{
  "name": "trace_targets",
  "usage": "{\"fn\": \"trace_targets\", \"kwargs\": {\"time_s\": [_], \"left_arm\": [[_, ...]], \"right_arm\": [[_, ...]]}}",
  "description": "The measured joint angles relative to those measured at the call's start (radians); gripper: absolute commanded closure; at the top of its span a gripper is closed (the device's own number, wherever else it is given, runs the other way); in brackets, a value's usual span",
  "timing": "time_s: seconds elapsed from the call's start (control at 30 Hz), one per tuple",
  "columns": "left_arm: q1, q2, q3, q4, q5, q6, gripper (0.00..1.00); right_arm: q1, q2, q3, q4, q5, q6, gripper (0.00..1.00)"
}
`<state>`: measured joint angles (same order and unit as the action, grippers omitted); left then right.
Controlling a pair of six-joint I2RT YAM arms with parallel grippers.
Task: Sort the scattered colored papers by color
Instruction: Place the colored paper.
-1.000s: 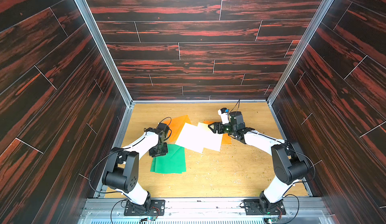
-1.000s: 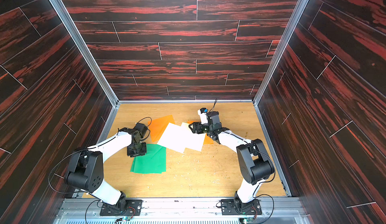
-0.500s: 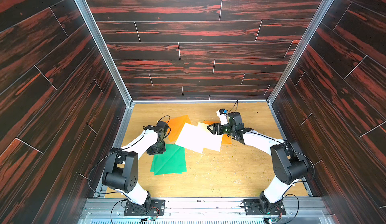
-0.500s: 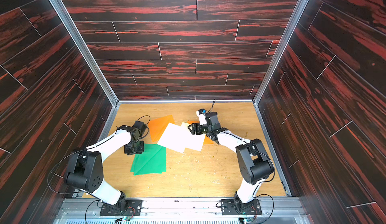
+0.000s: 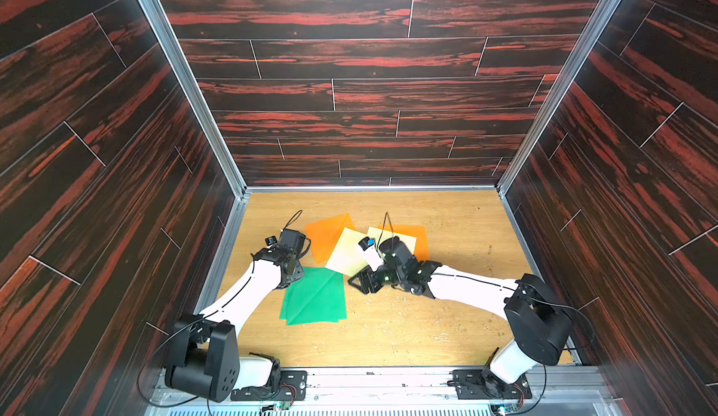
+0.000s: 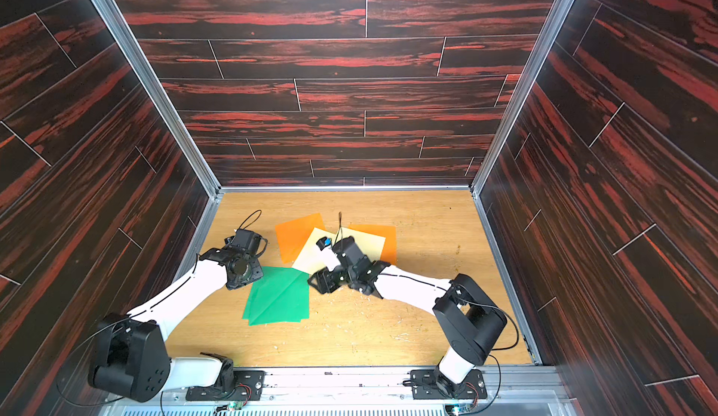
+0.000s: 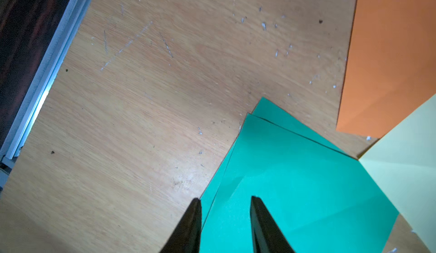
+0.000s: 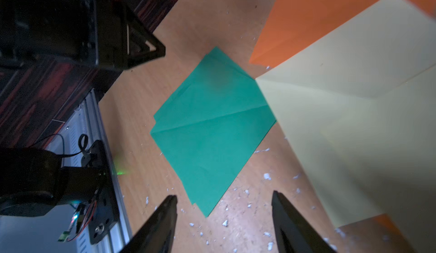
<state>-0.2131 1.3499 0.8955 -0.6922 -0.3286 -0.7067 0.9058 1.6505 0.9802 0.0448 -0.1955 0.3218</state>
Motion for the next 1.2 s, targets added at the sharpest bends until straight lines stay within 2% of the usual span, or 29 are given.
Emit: {"fn": "trace_targets", "kwargs": {"time_s": [0.43, 0.73, 1.2], "left_arm": [[0.013, -0.003, -0.065, 0.069, -0.060, -0.087, 0.61], [0.024, -0.046, -0.117, 0.087, -0.088, -0.116, 0.62], [0.030, -0.117, -0.124, 0.094, -0.109, -0.121, 0.62]], "right_arm": [[0.151, 0.153, -0.025, -0.026, 0.054, 0.024, 0.26], [0.167, 0.217, 0.036, -0.031, 0.077, 0.021, 0.26], [0.231, 0.286, 0.122, -0.031, 0.076, 0.019, 0.26]]}}
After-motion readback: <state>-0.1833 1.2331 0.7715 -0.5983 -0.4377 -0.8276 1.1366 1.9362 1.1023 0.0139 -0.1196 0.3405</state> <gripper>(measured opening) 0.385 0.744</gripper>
